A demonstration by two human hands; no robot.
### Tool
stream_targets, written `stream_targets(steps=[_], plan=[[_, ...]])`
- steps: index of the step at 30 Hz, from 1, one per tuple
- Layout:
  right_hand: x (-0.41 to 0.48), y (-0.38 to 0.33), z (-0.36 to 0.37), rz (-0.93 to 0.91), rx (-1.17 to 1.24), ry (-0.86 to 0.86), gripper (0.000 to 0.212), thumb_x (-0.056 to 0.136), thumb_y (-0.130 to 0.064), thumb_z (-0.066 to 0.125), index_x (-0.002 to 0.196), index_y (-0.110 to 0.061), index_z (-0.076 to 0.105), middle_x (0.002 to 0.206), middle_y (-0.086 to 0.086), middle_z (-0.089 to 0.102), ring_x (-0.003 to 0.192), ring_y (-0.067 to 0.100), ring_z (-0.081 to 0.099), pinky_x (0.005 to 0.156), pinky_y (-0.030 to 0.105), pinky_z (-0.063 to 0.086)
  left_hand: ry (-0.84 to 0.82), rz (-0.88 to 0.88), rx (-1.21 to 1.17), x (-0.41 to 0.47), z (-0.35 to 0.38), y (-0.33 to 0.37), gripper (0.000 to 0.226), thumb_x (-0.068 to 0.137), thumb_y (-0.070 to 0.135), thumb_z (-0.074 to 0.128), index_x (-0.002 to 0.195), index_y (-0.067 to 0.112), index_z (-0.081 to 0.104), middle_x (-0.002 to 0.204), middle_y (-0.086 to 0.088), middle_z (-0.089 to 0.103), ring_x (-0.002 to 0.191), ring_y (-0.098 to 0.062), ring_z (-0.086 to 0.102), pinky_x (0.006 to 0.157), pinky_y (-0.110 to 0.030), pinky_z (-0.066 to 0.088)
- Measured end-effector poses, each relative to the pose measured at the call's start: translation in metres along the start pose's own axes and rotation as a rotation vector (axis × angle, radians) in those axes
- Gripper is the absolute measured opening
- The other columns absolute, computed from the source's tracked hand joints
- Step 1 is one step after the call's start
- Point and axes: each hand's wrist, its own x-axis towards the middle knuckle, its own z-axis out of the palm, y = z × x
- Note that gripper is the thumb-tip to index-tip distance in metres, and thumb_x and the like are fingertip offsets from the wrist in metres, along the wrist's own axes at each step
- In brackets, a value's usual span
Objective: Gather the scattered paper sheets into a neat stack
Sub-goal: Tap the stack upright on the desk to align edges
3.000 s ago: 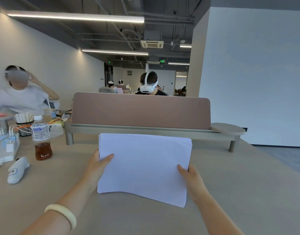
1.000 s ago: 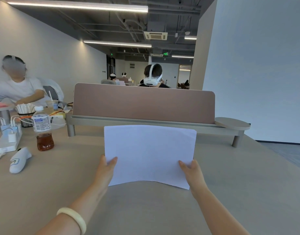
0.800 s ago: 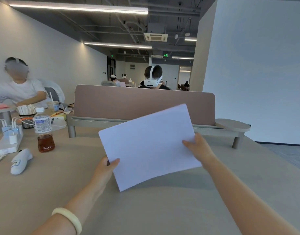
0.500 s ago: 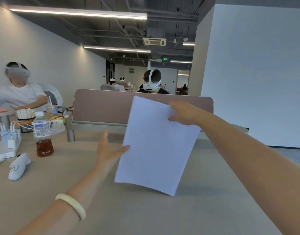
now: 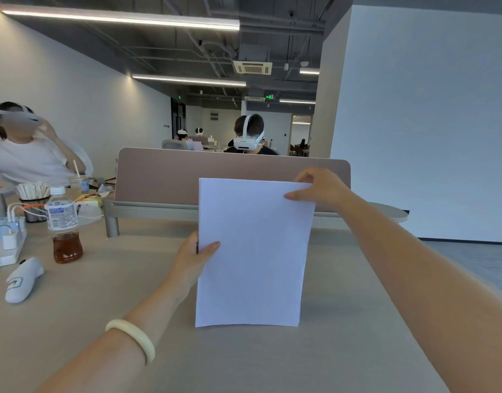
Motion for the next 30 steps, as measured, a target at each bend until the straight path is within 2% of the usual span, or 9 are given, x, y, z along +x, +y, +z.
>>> stream_targets(steps=[3, 7, 9, 13, 18, 21, 23, 27, 30], plan=[[-0.016, 0.034, 0.013, 0.111, 0.578, -0.015, 0.046, 0.077, -0.028, 0.077, 0.115, -0.012, 0.058, 0.117, 0.0, 0.066, 0.105, 0.017, 0.065, 0.095, 0.036, 0.052, 0.007, -0.034, -0.026, -0.001, 0.0, 0.0, 0.026, 0.091, 0.014, 0.06, 0.117, 0.015, 0.059, 0.108, 0.004, 0.07, 0.088, -0.005, 0.07, 0.07, -0.017, 0.056], [-0.052, 0.064, 0.06, 0.158, 0.788, -0.138, 0.036, 0.088, -0.023, 0.064, 0.12, -0.007, 0.059, 0.116, 0.002, 0.07, 0.104, 0.019, 0.068, 0.087, 0.03, 0.054, 0.037, -0.11, -0.076, -0.005, 0.001, -0.008, 0.037, 0.087, 0.028, 0.065, 0.119, 0.011, 0.057, 0.115, -0.003, 0.069, 0.104, -0.021, 0.067, 0.091, -0.04, 0.053], [-0.072, 0.072, 0.088, 0.177, 0.827, -0.141, 0.028, 0.092, -0.023, 0.059, 0.118, -0.011, 0.062, 0.115, 0.002, 0.071, 0.103, 0.018, 0.069, 0.084, 0.03, 0.054, 0.028, -0.113, -0.07, -0.01, 0.005, -0.015, 0.039, 0.085, 0.031, 0.065, 0.119, 0.014, 0.055, 0.114, 0.0, 0.068, 0.105, -0.018, 0.066, 0.091, -0.039, 0.052], [-0.095, 0.074, 0.128, 0.233, 0.839, 0.055, 0.025, 0.096, -0.025, 0.053, 0.118, -0.017, 0.058, 0.112, -0.002, 0.069, 0.102, 0.016, 0.067, 0.076, 0.026, 0.053, 0.157, -0.044, -0.067, -0.021, 0.019, -0.022, 0.014, 0.094, 0.016, 0.056, 0.105, 0.021, 0.051, 0.1, 0.009, 0.064, 0.091, -0.008, 0.062, 0.07, -0.018, 0.048], [-0.096, 0.055, 0.124, 0.21, 0.828, 0.204, 0.012, 0.097, -0.022, 0.05, 0.106, -0.021, 0.057, 0.103, -0.007, 0.067, 0.091, 0.008, 0.062, 0.071, 0.02, 0.048, 0.257, 0.052, -0.039, -0.022, 0.027, -0.016, 0.018, 0.094, 0.013, 0.054, 0.089, 0.03, 0.049, 0.096, 0.012, 0.062, 0.094, -0.014, 0.06, 0.085, -0.031, 0.045], [-0.09, 0.046, 0.115, 0.172, 0.822, 0.222, 0.01, 0.097, -0.022, 0.05, 0.092, -0.03, 0.053, 0.094, -0.014, 0.064, 0.087, 0.005, 0.061, 0.072, 0.023, 0.049, 0.264, 0.1, -0.034, -0.019, 0.029, -0.004, 0.019, 0.094, 0.014, 0.054, 0.088, 0.031, 0.047, 0.096, 0.018, 0.059, 0.091, -0.001, 0.058, 0.085, -0.027, 0.042], [-0.09, 0.047, 0.117, 0.171, 0.83, 0.212, 0.005, 0.096, -0.023, 0.052, 0.097, -0.027, 0.054, 0.097, -0.012, 0.064, 0.09, 0.007, 0.062, 0.073, 0.024, 0.05, 0.243, 0.1, -0.046, -0.02, 0.027, -0.004, 0.02, 0.094, 0.014, 0.054, 0.091, 0.032, 0.047, 0.098, 0.018, 0.059, 0.091, 0.007, 0.055, 0.085, -0.025, 0.041], [-0.105, 0.063, 0.141, 0.222, 0.771, 0.16, 0.028, 0.091, -0.023, 0.06, 0.118, -0.019, 0.053, 0.112, -0.004, 0.065, 0.102, 0.014, 0.064, 0.08, 0.028, 0.052, 0.222, 0.037, -0.046, -0.029, 0.024, -0.026, 0.021, 0.092, 0.013, 0.058, 0.105, 0.026, 0.048, 0.1, 0.014, 0.06, 0.092, -0.005, 0.06, 0.075, -0.023, 0.046], [-0.111, 0.067, 0.153, 0.265, 0.774, 0.137, 0.028, 0.093, -0.02, 0.057, 0.12, -0.02, 0.051, 0.116, -0.003, 0.064, 0.107, 0.017, 0.062, 0.09, 0.035, 0.05, 0.218, -0.013, -0.038, -0.031, 0.024, -0.034, 0.024, 0.093, 0.012, 0.056, 0.113, 0.021, 0.046, 0.1, 0.014, 0.06, 0.095, -0.011, 0.06, 0.079, -0.028, 0.046]])
